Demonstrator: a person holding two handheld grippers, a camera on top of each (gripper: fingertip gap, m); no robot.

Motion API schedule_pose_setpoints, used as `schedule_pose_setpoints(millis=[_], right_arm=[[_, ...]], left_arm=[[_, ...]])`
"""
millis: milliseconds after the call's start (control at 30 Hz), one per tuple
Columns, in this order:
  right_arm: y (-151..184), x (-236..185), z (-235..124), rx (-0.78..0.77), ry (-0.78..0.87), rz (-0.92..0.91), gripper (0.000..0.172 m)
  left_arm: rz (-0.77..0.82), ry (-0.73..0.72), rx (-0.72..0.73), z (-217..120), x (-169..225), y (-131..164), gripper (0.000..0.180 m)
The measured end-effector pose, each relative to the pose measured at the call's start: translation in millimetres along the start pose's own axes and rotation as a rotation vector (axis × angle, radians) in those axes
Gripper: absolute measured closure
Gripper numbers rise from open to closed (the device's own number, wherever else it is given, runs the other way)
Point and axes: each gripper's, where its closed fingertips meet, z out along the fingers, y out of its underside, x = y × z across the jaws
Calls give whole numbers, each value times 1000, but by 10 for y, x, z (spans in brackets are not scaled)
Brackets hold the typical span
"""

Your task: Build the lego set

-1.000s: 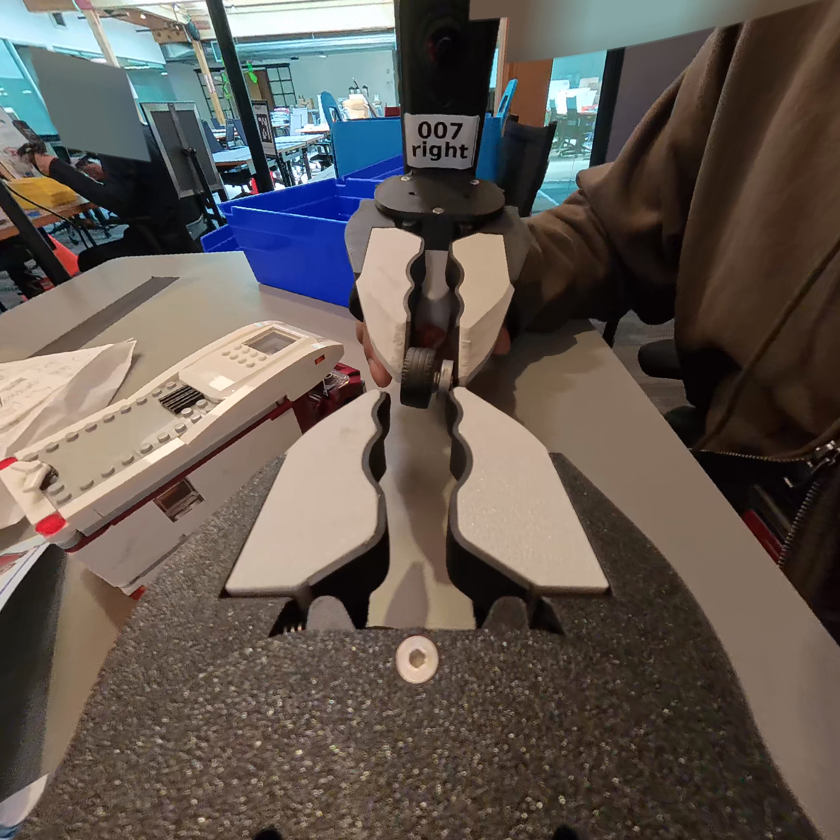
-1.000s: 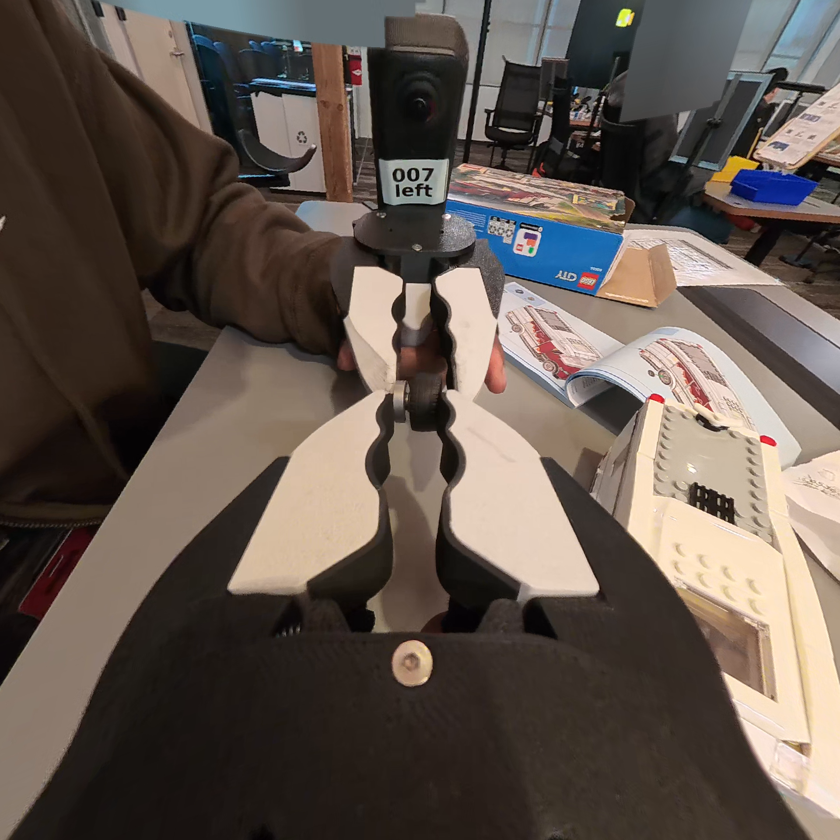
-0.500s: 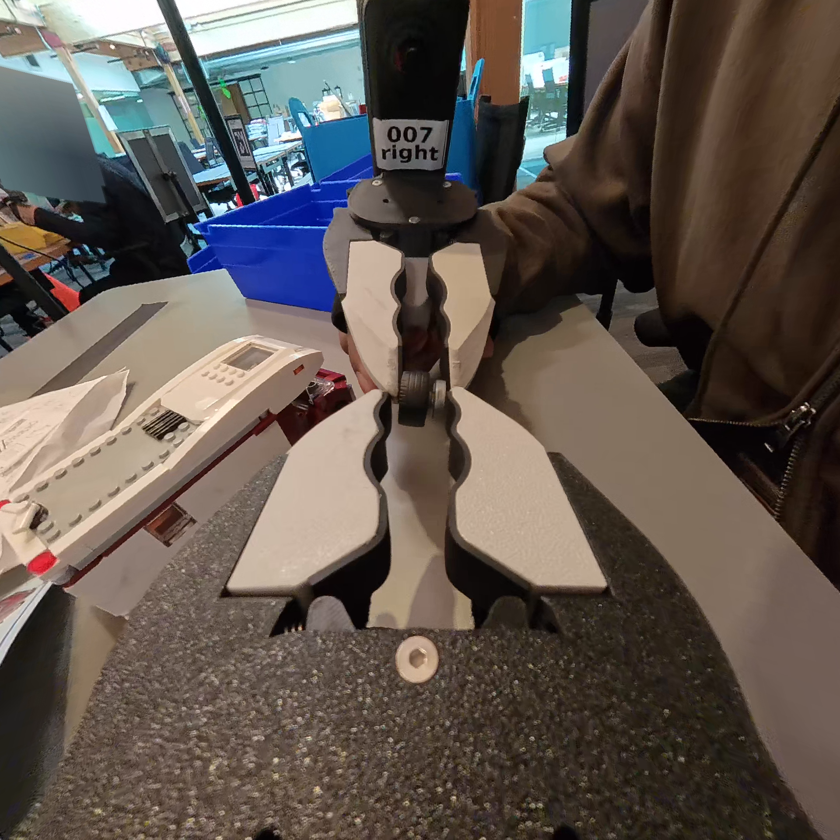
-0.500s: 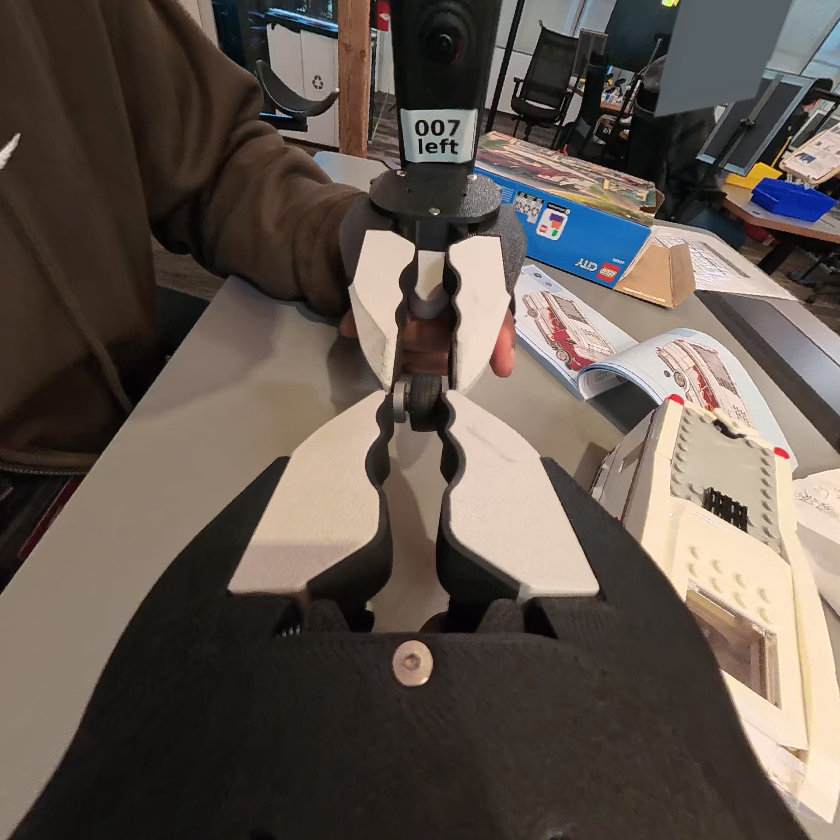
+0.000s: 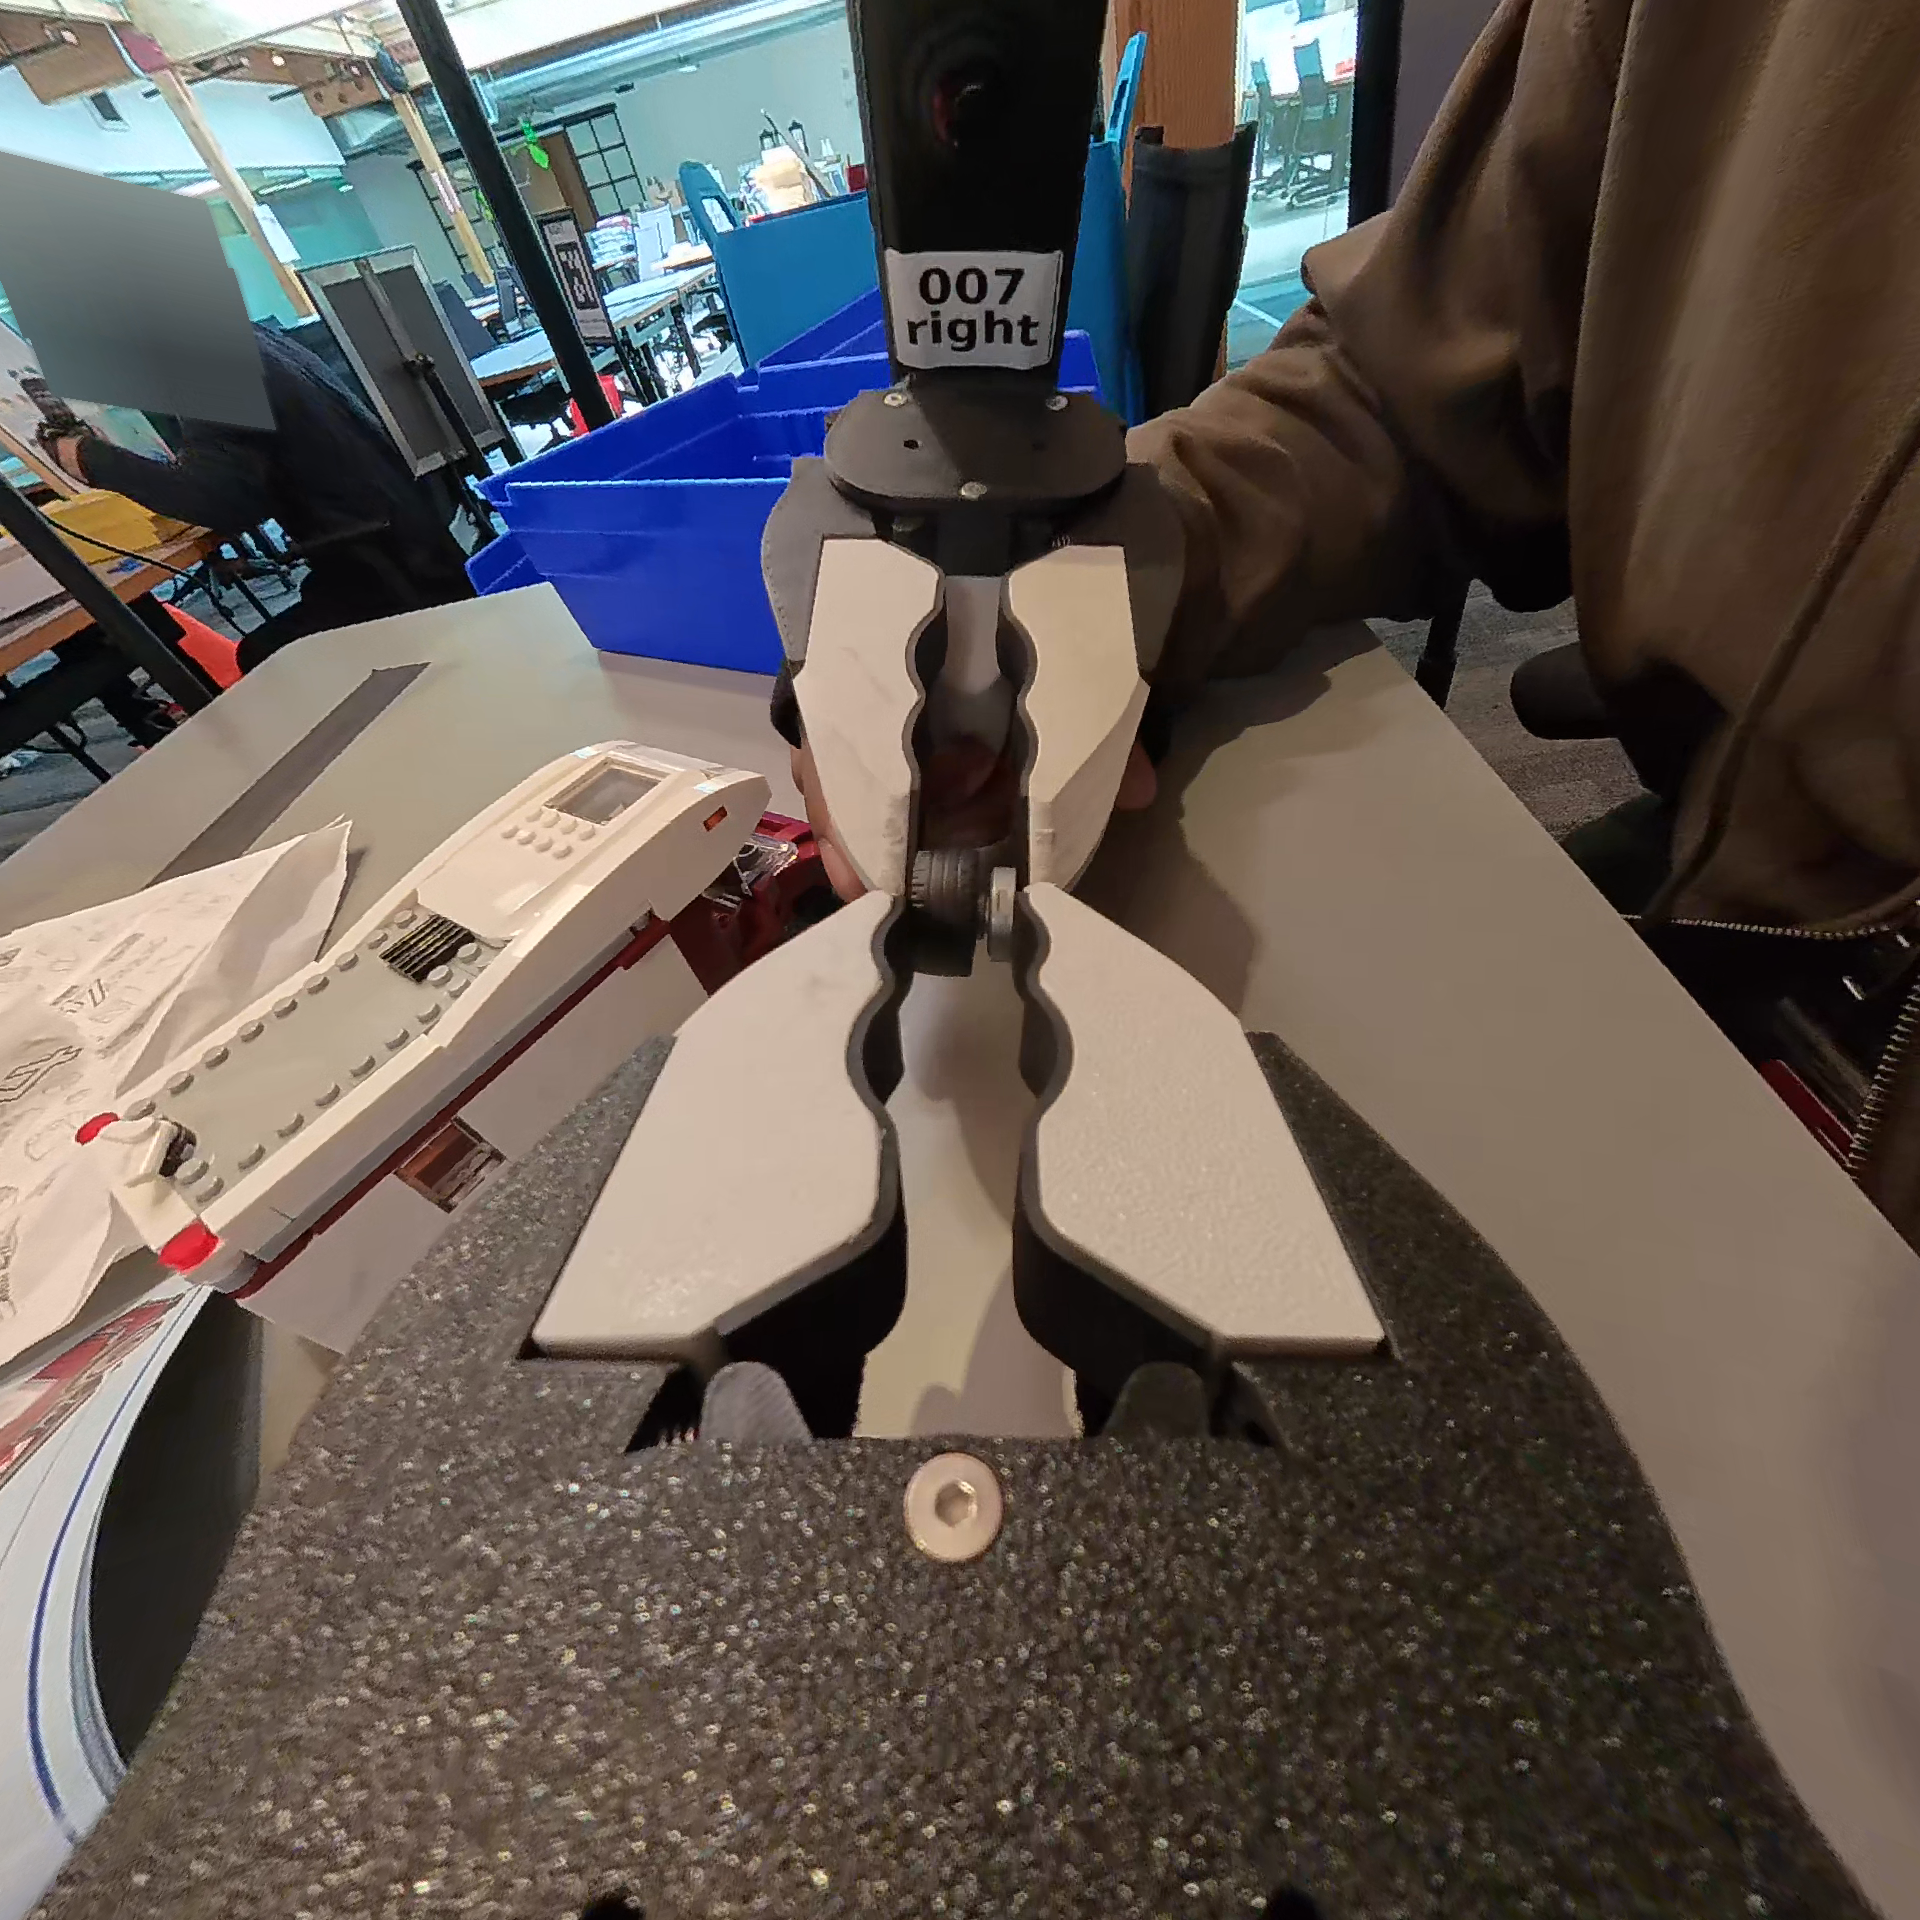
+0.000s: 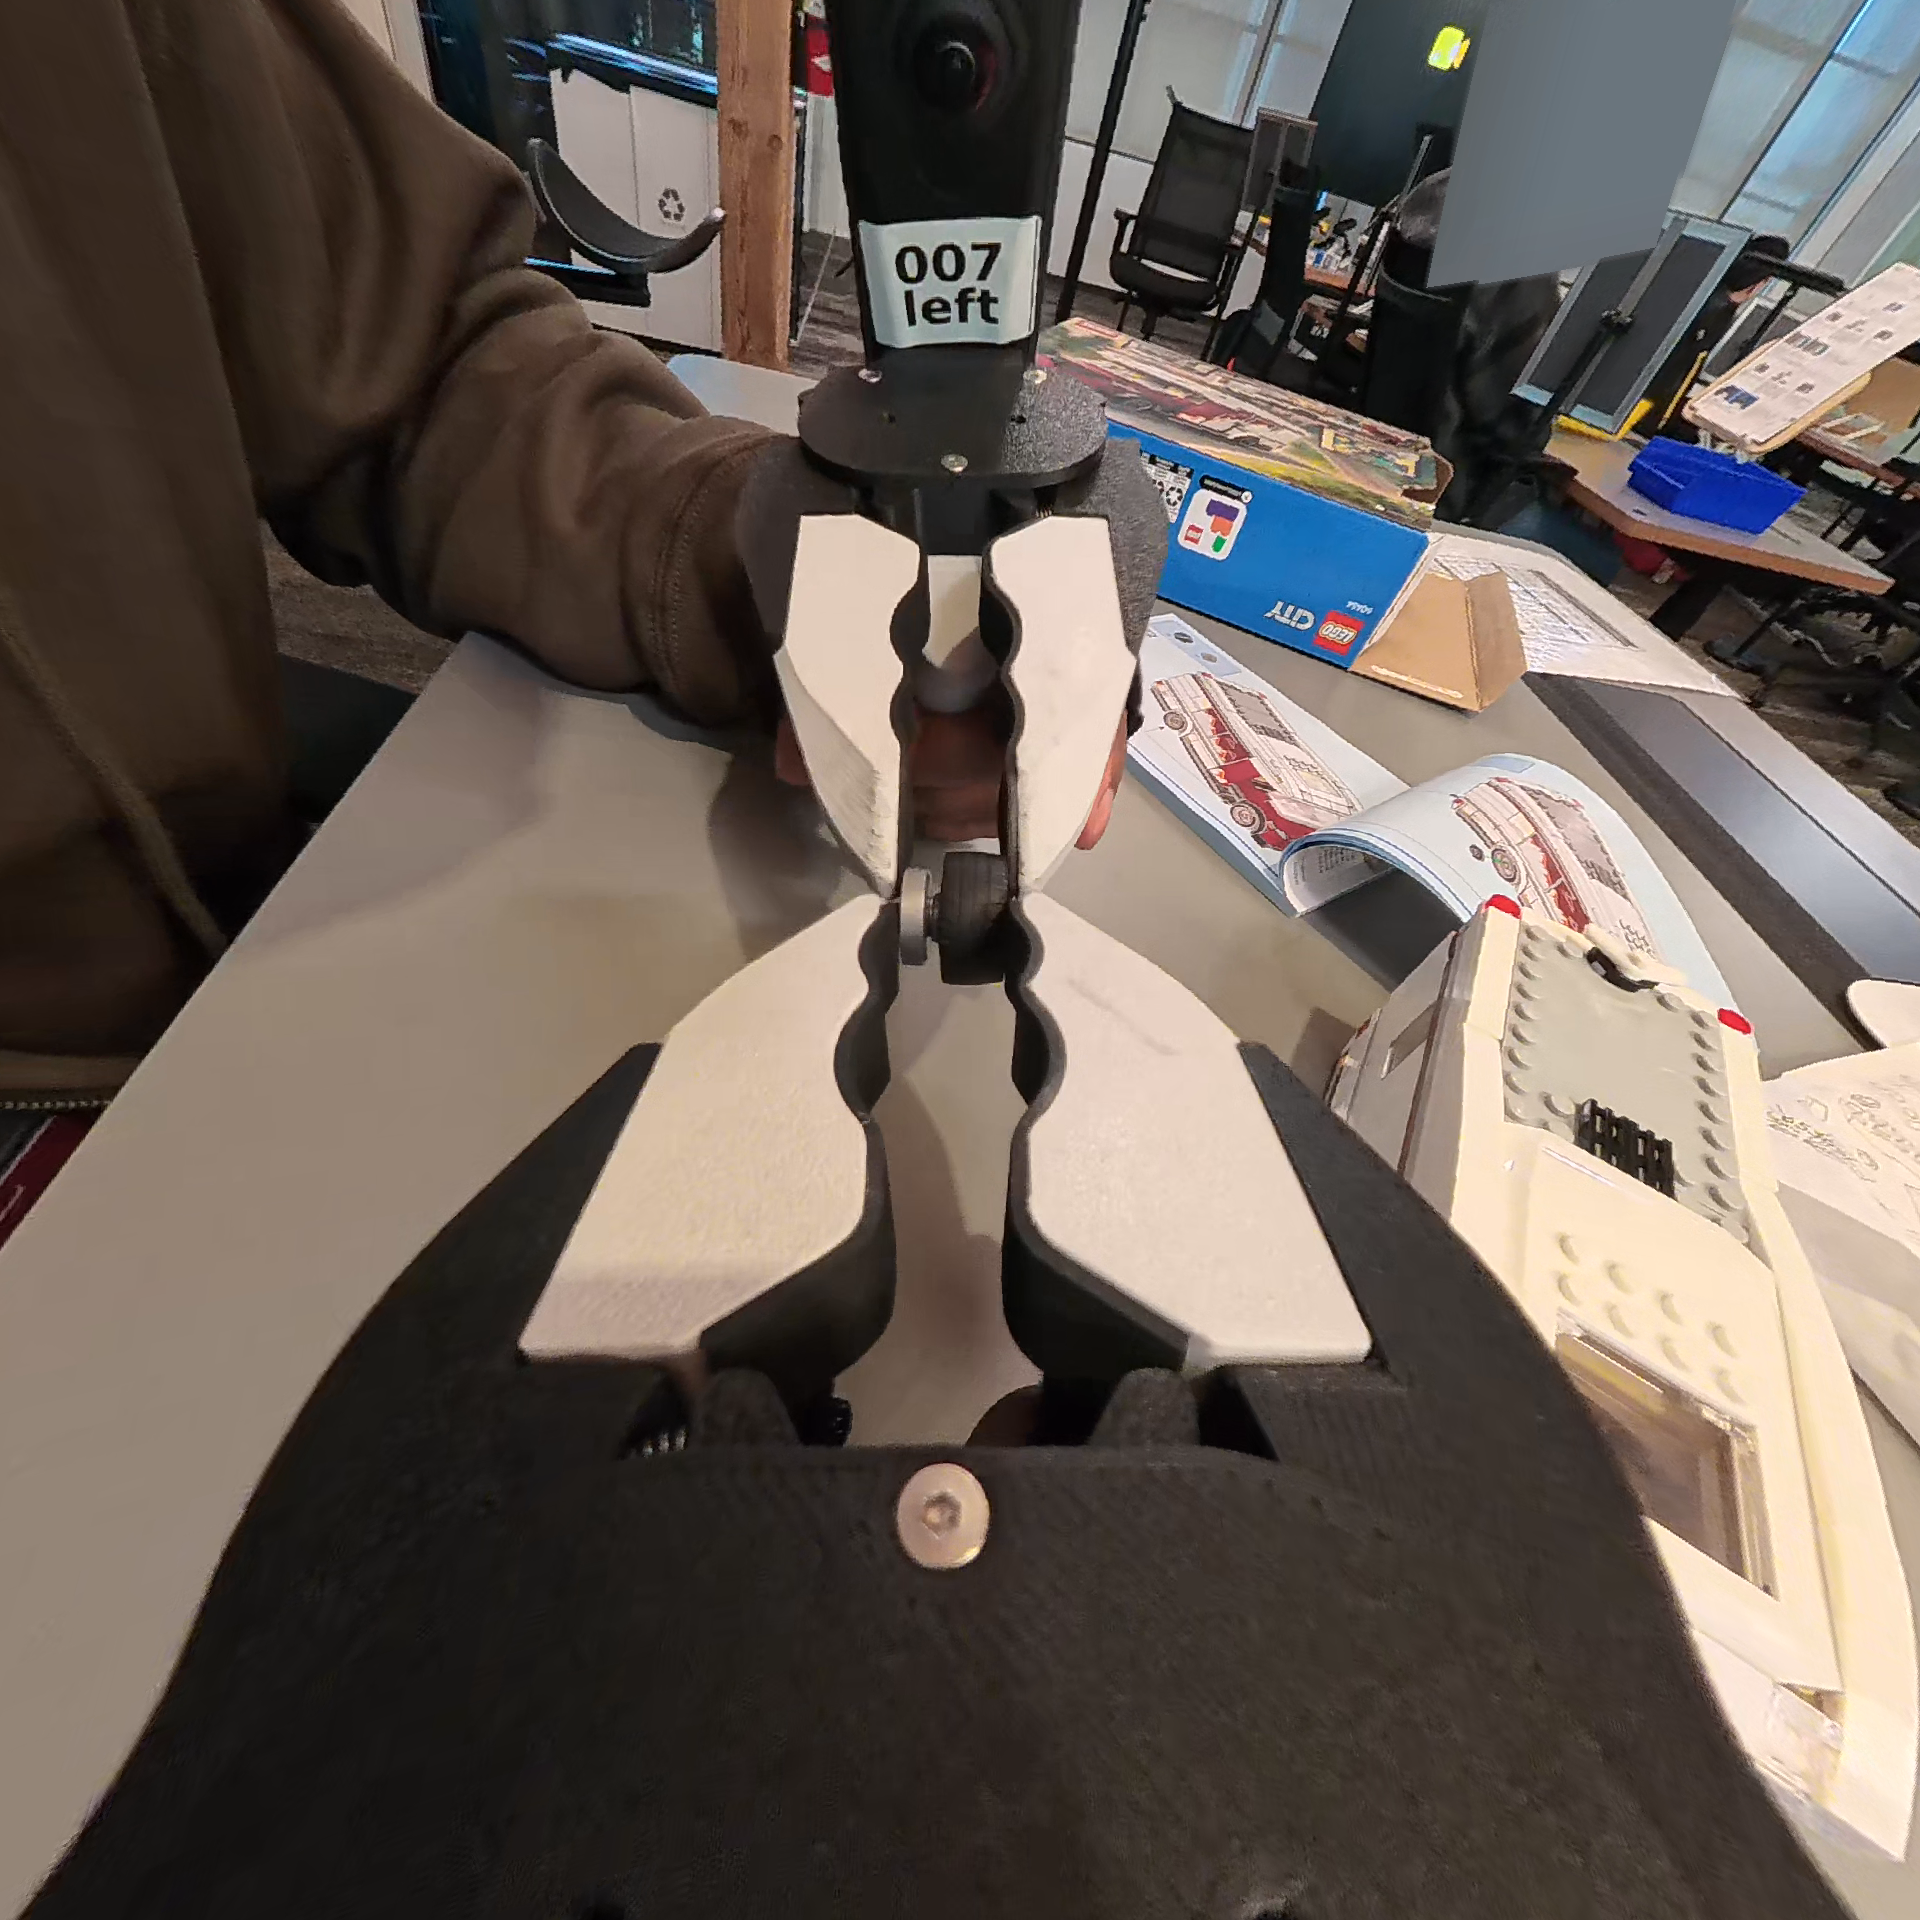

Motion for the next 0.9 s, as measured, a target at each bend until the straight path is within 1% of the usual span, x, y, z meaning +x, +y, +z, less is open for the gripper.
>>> schedule_pose_setpoints(millis=[433, 667, 900], right_arm=[[-3, 35, 0, 6, 40, -42, 153], [-32, 78, 2, 0, 81, -42, 153], [-37, 118, 9, -7, 118, -37, 153]], left_arm=[[-15, -4, 32, -26, -28, -32, 162], [-31, -22, 47, -43, -69, -51, 162], [-6, -62, 48, -53, -110, -57, 163]])
